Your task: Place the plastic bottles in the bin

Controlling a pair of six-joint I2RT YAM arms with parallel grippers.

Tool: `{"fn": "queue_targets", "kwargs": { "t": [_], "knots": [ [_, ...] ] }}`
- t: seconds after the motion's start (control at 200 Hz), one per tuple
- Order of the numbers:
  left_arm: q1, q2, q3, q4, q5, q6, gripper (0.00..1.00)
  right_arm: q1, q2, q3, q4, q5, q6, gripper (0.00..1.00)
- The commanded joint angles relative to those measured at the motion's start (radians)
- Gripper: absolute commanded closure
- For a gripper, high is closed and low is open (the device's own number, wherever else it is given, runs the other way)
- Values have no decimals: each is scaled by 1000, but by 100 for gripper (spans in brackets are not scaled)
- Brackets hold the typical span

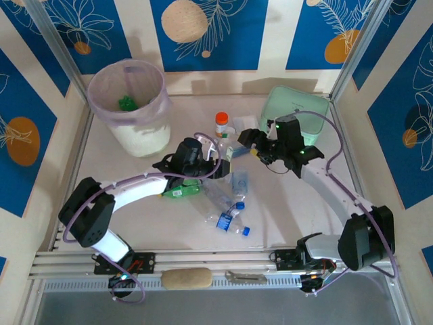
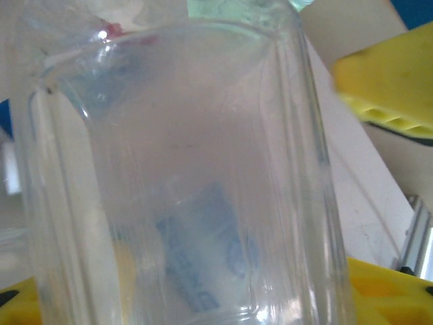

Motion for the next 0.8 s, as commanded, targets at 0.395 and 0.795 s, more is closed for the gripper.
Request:
{"fn": "queue_targets", "kwargs": {
  "t": [0.395, 0.795],
  "knots": [
    [233, -128, 393, -380, -19, 283, 59, -27, -13, -94, 77, -18, 62, 1],
    [480, -94, 719, -688, -136, 488, 61, 5, 87, -18, 28, -25, 29, 0]
  ]
}}
